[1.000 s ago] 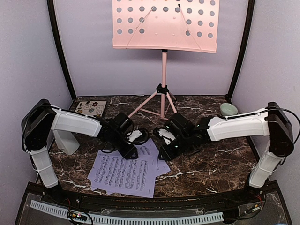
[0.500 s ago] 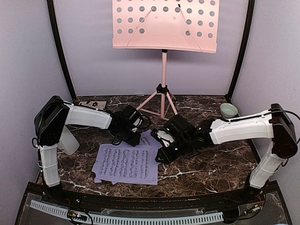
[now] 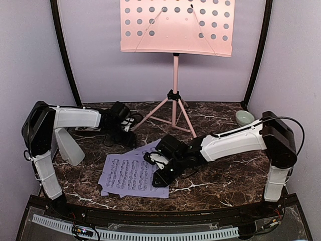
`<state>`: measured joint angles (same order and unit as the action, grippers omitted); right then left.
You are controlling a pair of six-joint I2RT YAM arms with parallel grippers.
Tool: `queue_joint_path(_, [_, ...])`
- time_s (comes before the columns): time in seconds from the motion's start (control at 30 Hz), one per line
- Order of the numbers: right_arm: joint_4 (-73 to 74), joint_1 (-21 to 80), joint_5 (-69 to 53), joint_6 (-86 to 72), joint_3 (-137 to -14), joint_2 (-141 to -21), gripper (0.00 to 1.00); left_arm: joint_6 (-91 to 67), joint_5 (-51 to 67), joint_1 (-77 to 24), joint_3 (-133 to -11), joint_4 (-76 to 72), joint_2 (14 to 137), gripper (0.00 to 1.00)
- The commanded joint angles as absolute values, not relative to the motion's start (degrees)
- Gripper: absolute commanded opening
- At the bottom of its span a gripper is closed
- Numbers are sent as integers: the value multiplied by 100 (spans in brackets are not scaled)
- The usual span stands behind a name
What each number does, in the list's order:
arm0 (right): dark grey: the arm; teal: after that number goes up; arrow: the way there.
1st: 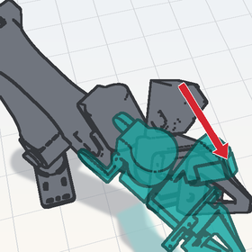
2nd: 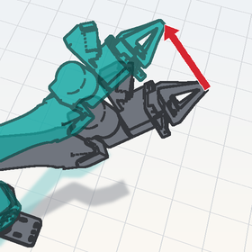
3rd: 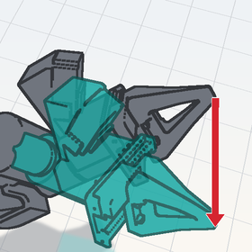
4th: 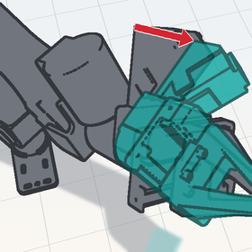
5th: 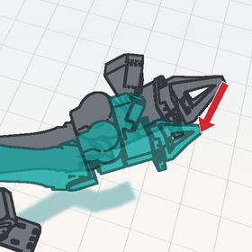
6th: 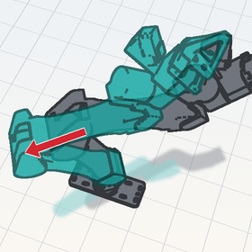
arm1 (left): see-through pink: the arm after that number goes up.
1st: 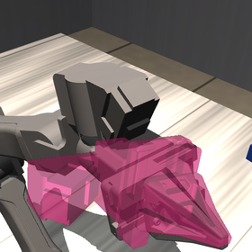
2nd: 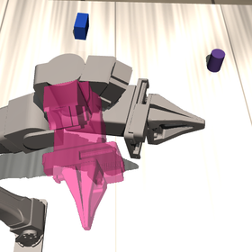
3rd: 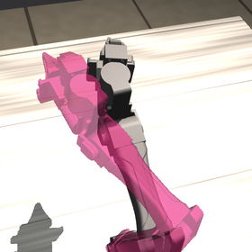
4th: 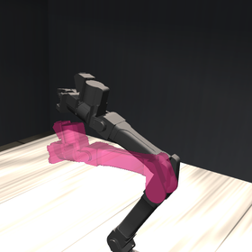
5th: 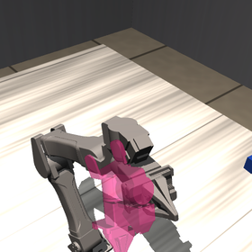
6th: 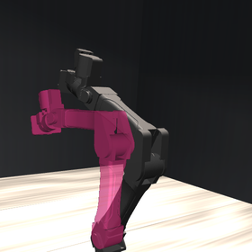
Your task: Set up the instrument practice props
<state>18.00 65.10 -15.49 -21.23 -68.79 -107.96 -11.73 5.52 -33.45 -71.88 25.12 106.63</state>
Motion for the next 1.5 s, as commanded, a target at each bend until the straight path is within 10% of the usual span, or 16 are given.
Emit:
queue_joint_path(0.0, [2078,6381,-1718,-1875,-6961,-11045,27,-864,1222,-2955,-6916,2819,10378,68])
queue_joint_path(0.53, [2964,5527,-894,-1085,-7049,-11167,26,-551,2066,-2349,-6213,2901,10256,75])
queue_joint_path(1.47, [2902,5460,-771,-1059,-7556,-10368,28,-909,4193,-2370,-6336,2070,9982,54])
